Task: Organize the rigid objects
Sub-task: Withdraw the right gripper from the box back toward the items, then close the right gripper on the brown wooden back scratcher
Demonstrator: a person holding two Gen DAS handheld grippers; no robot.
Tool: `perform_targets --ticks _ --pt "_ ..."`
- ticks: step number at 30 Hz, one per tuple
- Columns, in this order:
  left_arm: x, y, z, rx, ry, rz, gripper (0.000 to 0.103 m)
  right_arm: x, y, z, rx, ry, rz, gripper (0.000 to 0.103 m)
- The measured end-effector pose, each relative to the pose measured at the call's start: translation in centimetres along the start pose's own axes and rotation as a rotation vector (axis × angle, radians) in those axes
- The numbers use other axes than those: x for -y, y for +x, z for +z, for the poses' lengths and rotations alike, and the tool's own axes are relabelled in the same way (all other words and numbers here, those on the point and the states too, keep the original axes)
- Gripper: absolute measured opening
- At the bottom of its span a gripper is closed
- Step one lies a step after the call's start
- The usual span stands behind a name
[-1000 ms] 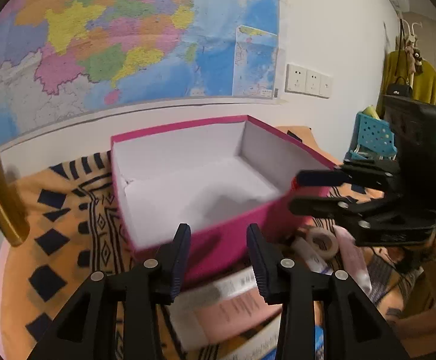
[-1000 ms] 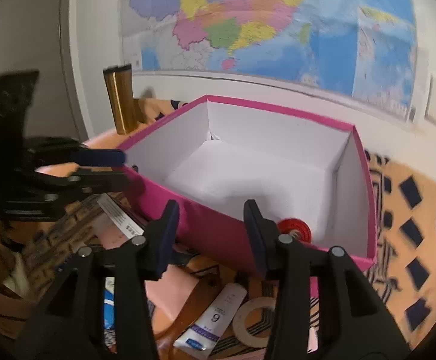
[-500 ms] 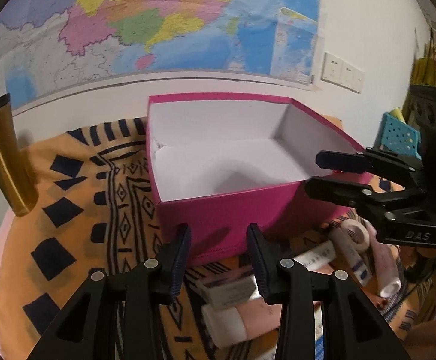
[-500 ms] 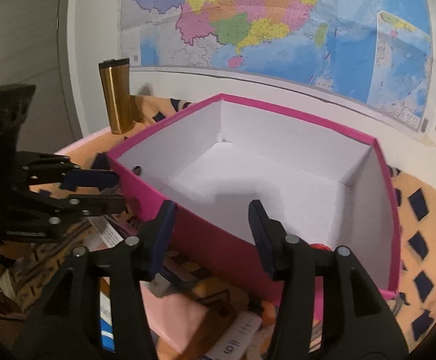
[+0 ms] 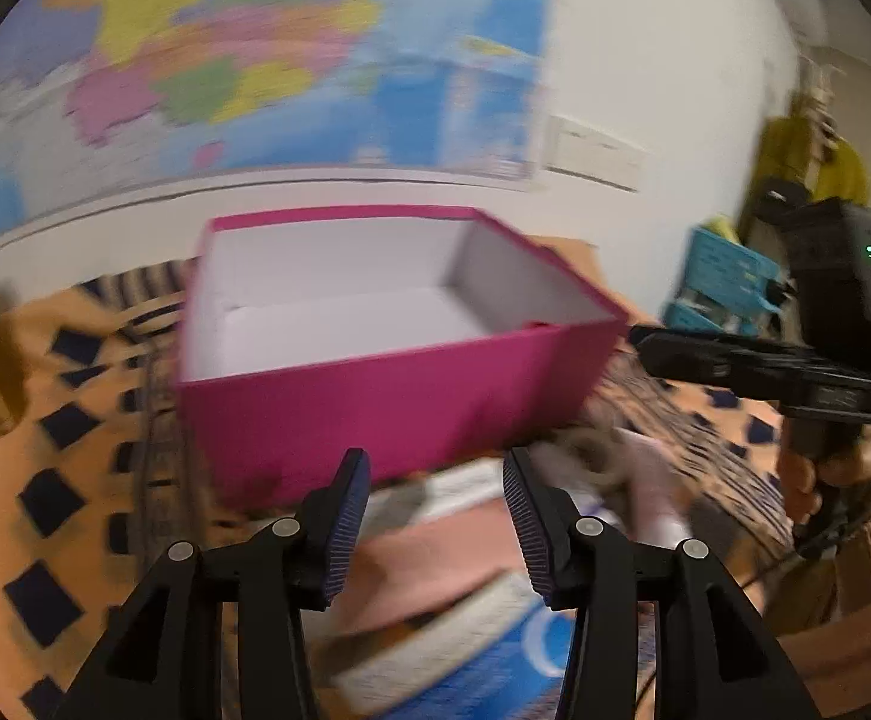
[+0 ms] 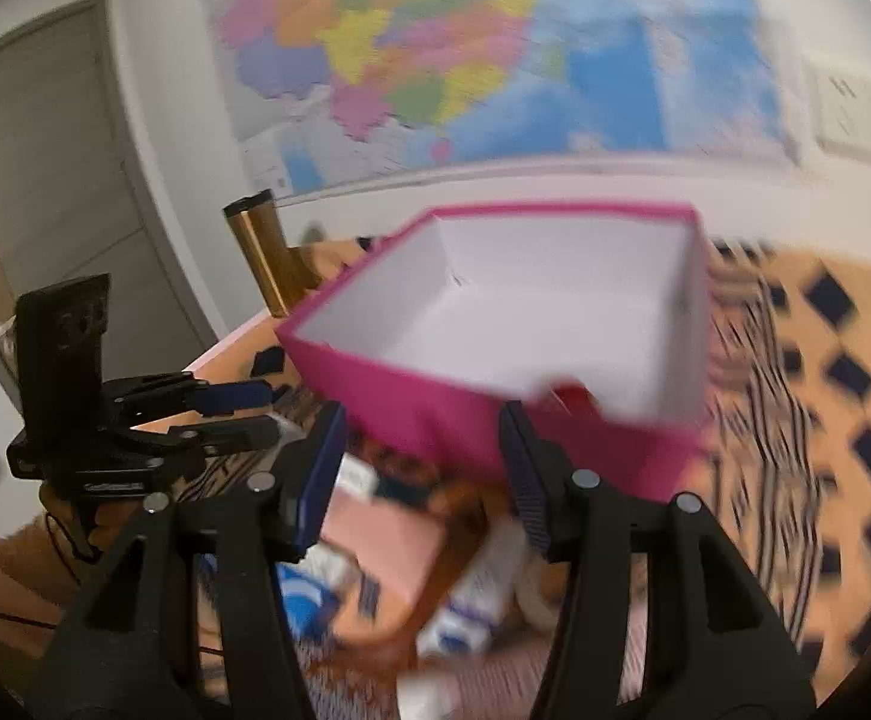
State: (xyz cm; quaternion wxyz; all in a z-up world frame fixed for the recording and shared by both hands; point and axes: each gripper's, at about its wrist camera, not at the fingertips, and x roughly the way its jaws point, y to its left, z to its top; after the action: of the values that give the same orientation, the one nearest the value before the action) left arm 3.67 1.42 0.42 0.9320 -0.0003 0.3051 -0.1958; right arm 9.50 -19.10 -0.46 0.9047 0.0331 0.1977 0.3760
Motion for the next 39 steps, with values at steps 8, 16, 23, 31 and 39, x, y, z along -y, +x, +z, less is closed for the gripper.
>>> perform_targets --ticks 8,16,23,31,39 --pt "6.2 3.0 -1.9 -0.077 0.109 -0.14 0.048 4.7 -3.0 -6.0 -0.099 0.214 -0.091 0.054" --pt "7.9 4.8 -3.9 -0.166 0.123 -0.139 0.048 3.9 -3.3 -7.2 -0.106 0.215 -0.036 0.054" --pt "6.6 4.4 -5.1 -0.182 0.073 -0.119 0.048 0.9 2.4 -6.0 -0.231 0.085 0.038 0.036" --pt "5.5 4.0 -6.4 -0.197 0.047 -0.086 0.047 -0.4 6.4 -5.9 -0.356 0.022 0.022 0.032" --pt "5.8 3.2 -7.4 -0.19 0.084 -0.075 0.049 -0.7 7.8 -6.4 -0.394 0.022 -0.02 0.032"
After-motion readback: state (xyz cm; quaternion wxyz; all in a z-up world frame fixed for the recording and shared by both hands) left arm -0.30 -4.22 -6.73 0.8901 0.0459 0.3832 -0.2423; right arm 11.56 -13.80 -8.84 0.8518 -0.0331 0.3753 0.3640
